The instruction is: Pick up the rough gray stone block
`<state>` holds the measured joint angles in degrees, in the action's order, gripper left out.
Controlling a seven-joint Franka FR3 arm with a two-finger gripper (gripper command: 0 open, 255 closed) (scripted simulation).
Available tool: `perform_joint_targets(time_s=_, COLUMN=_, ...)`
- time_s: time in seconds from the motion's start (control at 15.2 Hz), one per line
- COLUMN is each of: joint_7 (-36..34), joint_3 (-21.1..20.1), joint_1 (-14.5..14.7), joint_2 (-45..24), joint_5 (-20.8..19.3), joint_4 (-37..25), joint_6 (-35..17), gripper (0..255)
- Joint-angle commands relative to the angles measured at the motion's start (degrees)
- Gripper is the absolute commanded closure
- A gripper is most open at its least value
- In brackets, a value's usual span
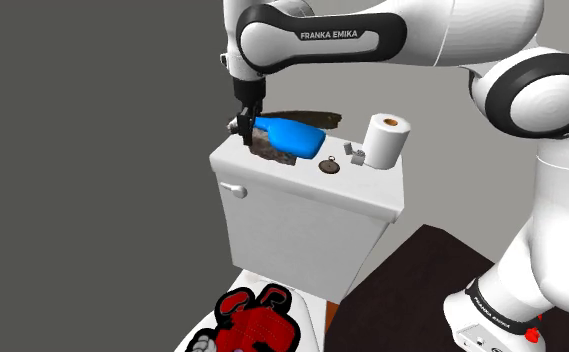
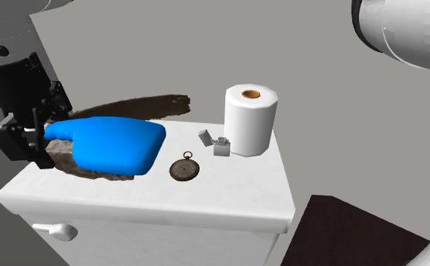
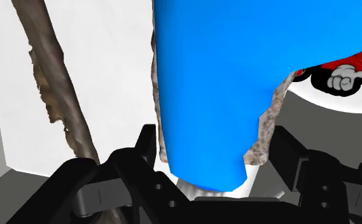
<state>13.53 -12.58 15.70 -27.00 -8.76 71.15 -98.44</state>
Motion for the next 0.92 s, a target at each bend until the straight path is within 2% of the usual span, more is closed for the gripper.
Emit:
perform_joint_targets(time_s=0.0, joint_7=-0.05, joint_3=0.07, joint_1=0.09, joint_2=-0.85, joint_5=-0.04, joint_4=-0.18, joint_6=0.25, gripper=255)
perform_joint_targets(time_s=0.4, joint_7=0.3, joint_3=0.12, joint_1=-0.44, joint_2=0.11, joint_5=0.16, joint_4=1.5, joint_6=-0.51, gripper=255)
perform_joint_targets(time_s=0.86, joint_7=0.69, joint_3=0.1, joint_1=0.13, joint_2=-0.87, joint_5=0.06, joint_4=-5.45, joint_6=5.44, gripper=255)
